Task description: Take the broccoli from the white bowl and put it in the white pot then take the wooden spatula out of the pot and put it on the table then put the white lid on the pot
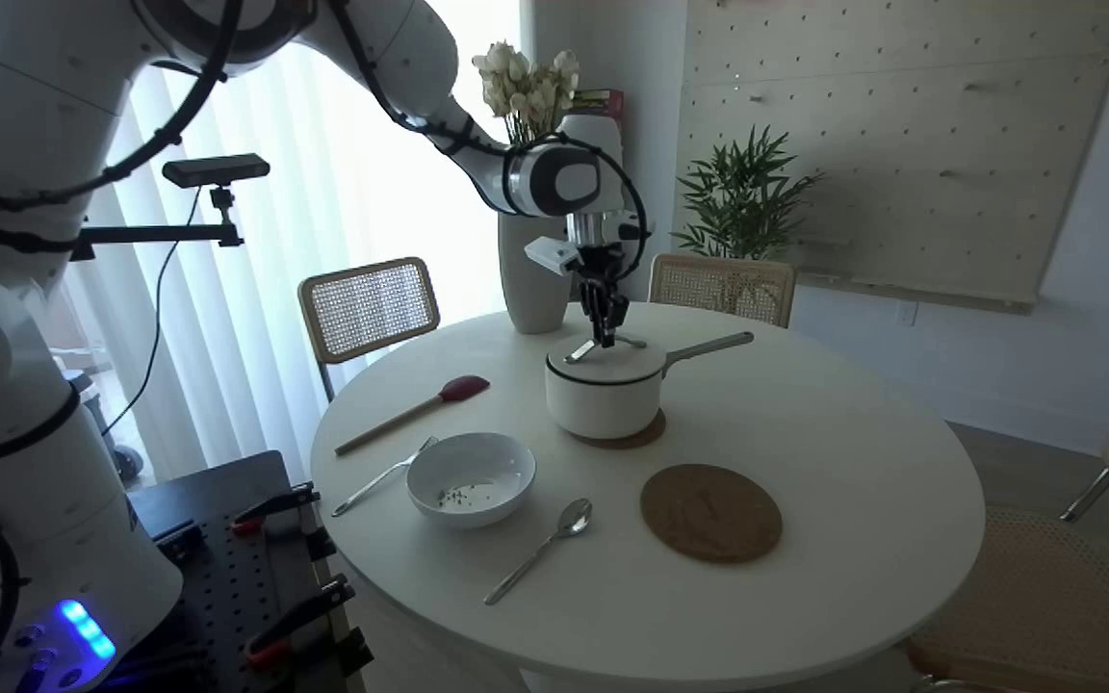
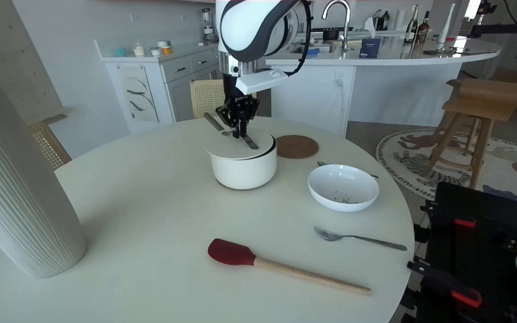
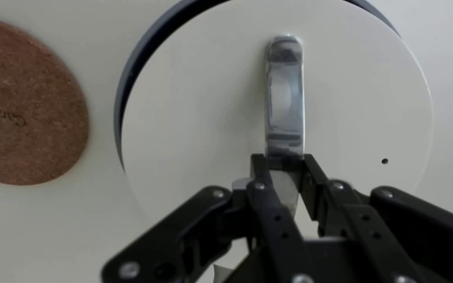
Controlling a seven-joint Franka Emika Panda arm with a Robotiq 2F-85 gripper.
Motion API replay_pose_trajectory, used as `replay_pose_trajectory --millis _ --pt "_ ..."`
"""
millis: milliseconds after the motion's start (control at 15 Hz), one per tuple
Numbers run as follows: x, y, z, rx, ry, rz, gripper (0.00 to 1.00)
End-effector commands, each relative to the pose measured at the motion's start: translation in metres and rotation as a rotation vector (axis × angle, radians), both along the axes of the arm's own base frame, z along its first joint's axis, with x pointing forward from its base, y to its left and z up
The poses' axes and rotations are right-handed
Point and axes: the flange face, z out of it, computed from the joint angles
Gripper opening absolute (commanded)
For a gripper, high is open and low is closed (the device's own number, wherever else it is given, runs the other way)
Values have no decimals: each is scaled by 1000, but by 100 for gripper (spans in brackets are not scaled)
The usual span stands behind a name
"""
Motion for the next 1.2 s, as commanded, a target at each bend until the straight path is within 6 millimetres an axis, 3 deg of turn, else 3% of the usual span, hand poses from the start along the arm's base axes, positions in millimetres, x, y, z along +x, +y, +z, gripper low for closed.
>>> replay_pose_trajectory --millis 0,533,1133 --pt "-17 8 6 2 18 39 6" --pt "-28 -2 9 9 19 21 6" --pt "-19 -10 9 -11 3 5 6"
